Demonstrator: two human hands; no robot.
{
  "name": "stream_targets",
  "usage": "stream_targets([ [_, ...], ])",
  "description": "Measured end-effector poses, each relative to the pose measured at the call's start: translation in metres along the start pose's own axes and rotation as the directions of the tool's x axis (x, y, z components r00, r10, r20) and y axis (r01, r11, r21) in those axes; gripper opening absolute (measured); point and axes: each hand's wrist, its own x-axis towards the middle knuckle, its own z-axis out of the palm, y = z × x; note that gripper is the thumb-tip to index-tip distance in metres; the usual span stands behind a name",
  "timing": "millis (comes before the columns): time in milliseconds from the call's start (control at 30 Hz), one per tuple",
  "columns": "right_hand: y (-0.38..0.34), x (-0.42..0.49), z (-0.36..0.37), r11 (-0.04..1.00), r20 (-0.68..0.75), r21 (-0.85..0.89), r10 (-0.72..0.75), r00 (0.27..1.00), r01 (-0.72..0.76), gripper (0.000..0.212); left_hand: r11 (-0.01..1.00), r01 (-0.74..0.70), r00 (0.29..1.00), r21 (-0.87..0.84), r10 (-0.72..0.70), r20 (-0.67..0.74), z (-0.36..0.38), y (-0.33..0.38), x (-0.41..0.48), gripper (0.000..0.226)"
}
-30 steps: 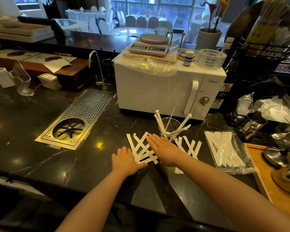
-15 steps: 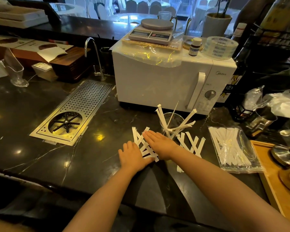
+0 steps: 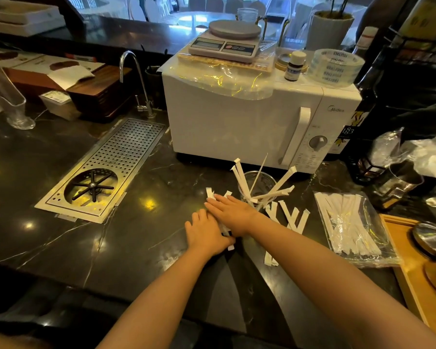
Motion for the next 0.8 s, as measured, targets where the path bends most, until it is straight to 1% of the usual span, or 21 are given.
stream_targets([
  [67, 0.001, 0.003, -0.001, 1.0, 0.002, -0.026, -0.015, 1.0, 0.015, 0.09, 1.0, -0.002, 1.0, 0.001, 0.002, -0.007, -0.002, 0.0, 0.002, 0.086],
  [167, 0.004, 0.009, -0.002, 0.998, 0.008, -0.057, -0.03, 1.0, 0.03, 0.081, 1.0, -0.015, 1.0, -0.009, 0.015, 0.001, -0.007, -0.002, 0.005, 0.07],
  [267, 0.007, 0.013, -0.003, 0.994, 0.043, -0.101, -0.035, 0.998, 0.039, 0.075, 0.999, -0.041, 0.999, -0.021, 0.042, 0.035, -0.012, -0.006, 0.007, 0.053],
  [333, 0.008, 0.016, -0.004, 0.991, 0.06, -0.125, -0.037, 0.998, 0.044, 0.072, 0.998, -0.056, 0.996, -0.04, 0.059, 0.07, -0.017, -0.009, 0.008, 0.046],
  [400, 0.008, 0.017, -0.006, 0.99, 0.057, -0.133, -0.04, 0.998, 0.048, 0.067, 0.997, -0.065, 0.992, -0.051, 0.07, 0.102, -0.023, -0.012, 0.01, 0.04],
  [533, 0.006, 0.017, -0.011, 0.989, 0.036, -0.139, -0.038, 0.999, 0.042, 0.055, 0.997, -0.073, 0.988, -0.02, 0.075, 0.132, -0.033, -0.017, 0.012, 0.027],
  [600, 0.004, 0.016, -0.012, 0.992, 0.027, -0.128, -0.016, 1.0, 0.019, 0.049, 0.997, -0.077, 0.987, 0.003, 0.076, 0.142, -0.036, -0.018, 0.012, 0.025],
  [800, -0.001, 0.016, -0.014, 0.993, 0.032, -0.117, 0.023, 0.999, -0.019, 0.043, 0.987, -0.128, 0.981, 0.097, 0.112, 0.159, -0.042, -0.021, 0.011, 0.023],
])
